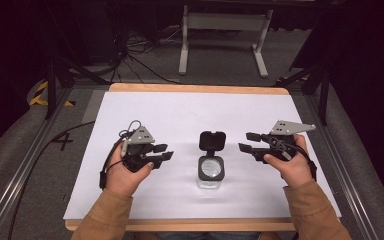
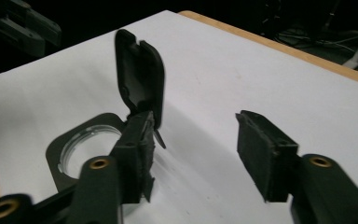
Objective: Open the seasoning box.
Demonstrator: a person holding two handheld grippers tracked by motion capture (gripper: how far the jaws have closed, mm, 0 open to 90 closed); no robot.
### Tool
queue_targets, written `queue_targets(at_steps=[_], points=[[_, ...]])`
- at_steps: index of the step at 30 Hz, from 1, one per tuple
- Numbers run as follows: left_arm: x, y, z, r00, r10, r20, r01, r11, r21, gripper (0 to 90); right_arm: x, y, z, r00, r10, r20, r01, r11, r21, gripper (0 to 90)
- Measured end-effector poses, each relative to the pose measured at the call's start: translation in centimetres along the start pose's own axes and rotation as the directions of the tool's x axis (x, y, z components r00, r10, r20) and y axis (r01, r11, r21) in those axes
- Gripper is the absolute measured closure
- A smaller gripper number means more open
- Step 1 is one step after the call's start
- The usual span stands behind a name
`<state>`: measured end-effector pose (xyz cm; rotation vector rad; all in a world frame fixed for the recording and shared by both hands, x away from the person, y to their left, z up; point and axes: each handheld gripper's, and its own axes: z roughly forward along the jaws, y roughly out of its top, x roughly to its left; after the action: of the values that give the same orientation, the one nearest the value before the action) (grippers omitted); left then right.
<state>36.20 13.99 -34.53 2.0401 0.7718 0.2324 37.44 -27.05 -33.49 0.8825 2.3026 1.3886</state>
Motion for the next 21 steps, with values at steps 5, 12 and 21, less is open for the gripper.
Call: queue_targets(at_steps=[5,12,21], points=[[2.1,-0.7,-1.3,0.9983,-0.026,-0.053,0.027,0.9993,0.024,59.4,-1.4,-0.8,-1.2,0.9983,0.017,0.055,-0.018,1.000,0.022,37.6],[5.6,-3.0,-1.6,0.9904,-0.080,-0.113,0.085,0.9953,0.046,52.1,-3.8,-3.0,-2.3,0.9859,0.059,0.157,-0.074,0.993,0.092,31.4],[8.7,-5.6,0.2,0.9779,-0.159,-0.136,0.165,0.9858,0.033,46.9,-6.9,-6.8,-1.2,0.9642,0.061,0.258,-0.108,0.979,0.173,25.5]])
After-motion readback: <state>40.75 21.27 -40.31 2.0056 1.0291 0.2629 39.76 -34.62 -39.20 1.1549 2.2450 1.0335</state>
